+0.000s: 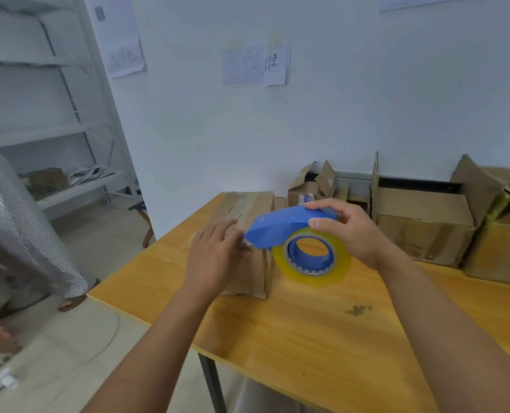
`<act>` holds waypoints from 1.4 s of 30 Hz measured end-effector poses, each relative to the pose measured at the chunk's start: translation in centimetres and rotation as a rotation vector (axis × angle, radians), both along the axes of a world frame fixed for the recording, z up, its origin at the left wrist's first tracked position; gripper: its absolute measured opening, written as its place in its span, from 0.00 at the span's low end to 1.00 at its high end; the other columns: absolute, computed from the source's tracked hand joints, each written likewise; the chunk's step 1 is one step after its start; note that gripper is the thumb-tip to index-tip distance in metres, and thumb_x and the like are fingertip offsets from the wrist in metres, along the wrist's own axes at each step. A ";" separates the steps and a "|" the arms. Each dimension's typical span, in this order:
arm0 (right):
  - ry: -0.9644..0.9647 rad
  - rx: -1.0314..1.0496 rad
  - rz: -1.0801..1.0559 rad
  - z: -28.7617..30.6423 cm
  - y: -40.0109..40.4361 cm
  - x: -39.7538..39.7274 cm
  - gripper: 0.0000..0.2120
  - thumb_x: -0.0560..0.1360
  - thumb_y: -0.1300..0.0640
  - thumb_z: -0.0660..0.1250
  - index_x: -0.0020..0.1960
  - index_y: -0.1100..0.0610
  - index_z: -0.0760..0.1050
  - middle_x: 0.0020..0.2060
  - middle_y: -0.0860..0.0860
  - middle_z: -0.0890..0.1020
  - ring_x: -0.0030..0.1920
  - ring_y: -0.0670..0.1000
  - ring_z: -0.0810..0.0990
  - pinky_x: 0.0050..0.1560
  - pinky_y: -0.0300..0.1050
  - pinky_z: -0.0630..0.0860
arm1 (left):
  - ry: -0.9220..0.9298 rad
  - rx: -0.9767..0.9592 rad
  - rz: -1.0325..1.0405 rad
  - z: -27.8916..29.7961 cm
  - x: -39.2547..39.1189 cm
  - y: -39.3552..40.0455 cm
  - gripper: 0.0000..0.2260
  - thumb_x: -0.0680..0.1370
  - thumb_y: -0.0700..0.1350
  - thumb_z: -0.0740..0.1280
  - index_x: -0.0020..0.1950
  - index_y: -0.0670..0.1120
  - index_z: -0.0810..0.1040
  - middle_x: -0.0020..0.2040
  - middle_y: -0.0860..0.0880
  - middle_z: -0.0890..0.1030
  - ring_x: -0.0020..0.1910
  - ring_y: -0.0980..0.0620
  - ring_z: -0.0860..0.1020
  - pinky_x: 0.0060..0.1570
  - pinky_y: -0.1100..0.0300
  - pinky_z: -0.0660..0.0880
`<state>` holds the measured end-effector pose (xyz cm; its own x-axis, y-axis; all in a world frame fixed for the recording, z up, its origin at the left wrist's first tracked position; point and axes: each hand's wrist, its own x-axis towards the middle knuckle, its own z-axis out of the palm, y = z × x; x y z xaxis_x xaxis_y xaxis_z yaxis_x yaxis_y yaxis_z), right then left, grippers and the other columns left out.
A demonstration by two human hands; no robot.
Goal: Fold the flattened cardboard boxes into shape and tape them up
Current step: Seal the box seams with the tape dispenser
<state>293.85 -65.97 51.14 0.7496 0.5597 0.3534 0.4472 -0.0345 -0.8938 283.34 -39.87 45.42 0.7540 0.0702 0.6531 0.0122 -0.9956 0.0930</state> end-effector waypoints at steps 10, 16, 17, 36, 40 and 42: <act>-0.038 -0.020 0.012 -0.1 -0.1 -0.3 0.14 0.74 0.49 0.73 0.59 0.43 0.81 0.59 0.44 0.81 0.54 0.41 0.81 0.49 0.31 0.76 | -0.094 -0.088 0.099 -0.9 0.8 -2.8 0.28 0.73 0.67 0.63 0.58 0.45 0.81 0.53 0.47 0.81 0.53 0.45 0.77 0.55 0.51 0.73; -0.034 -0.056 0.054 -0.3 -1.4 0.2 0.18 0.71 0.46 0.75 0.61 0.40 0.80 0.61 0.42 0.80 0.57 0.41 0.81 0.53 0.35 0.77 | -0.125 -0.105 0.110 -1.4 1.1 -3.4 0.23 0.75 0.63 0.64 0.55 0.46 0.81 0.52 0.48 0.80 0.52 0.47 0.75 0.54 0.51 0.72; -0.035 -0.061 0.055 -0.3 -1.8 0.3 0.18 0.70 0.45 0.75 0.60 0.39 0.80 0.60 0.41 0.80 0.57 0.41 0.80 0.53 0.35 0.78 | -0.133 -0.097 0.100 -1.4 1.0 -3.1 0.21 0.75 0.62 0.66 0.54 0.46 0.81 0.52 0.48 0.80 0.52 0.47 0.75 0.54 0.52 0.72; -0.154 -0.419 0.117 5.3 -0.9 3.3 0.10 0.72 0.42 0.75 0.54 0.37 0.84 0.54 0.32 0.82 0.53 0.34 0.80 0.55 0.38 0.75 | 0.186 -0.097 -0.011 1.3 -1.3 -2.2 0.24 0.74 0.59 0.60 0.68 0.54 0.74 0.64 0.47 0.75 0.65 0.47 0.69 0.66 0.53 0.64; -0.177 -0.567 0.092 2.7 -1.3 3.6 0.09 0.72 0.43 0.75 0.53 0.38 0.84 0.51 0.31 0.82 0.53 0.36 0.80 0.52 0.37 0.72 | 0.224 -0.232 0.002 1.4 -1.2 -1.9 0.22 0.74 0.61 0.57 0.66 0.58 0.75 0.64 0.52 0.73 0.65 0.49 0.66 0.63 0.57 0.63; -0.137 -0.459 0.004 0.6 -2.2 3.6 0.09 0.74 0.46 0.74 0.54 0.39 0.83 0.55 0.35 0.81 0.55 0.40 0.79 0.52 0.37 0.72 | 0.194 -0.341 0.031 1.4 -0.7 -2.5 0.19 0.75 0.64 0.57 0.61 0.59 0.77 0.60 0.55 0.74 0.63 0.50 0.67 0.58 0.58 0.61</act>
<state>297.49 -68.19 51.72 0.7107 0.6839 0.1646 0.5611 -0.4101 -0.7190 282.63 -42.37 46.79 0.8553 0.2830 0.4341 0.0911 -0.9068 0.4117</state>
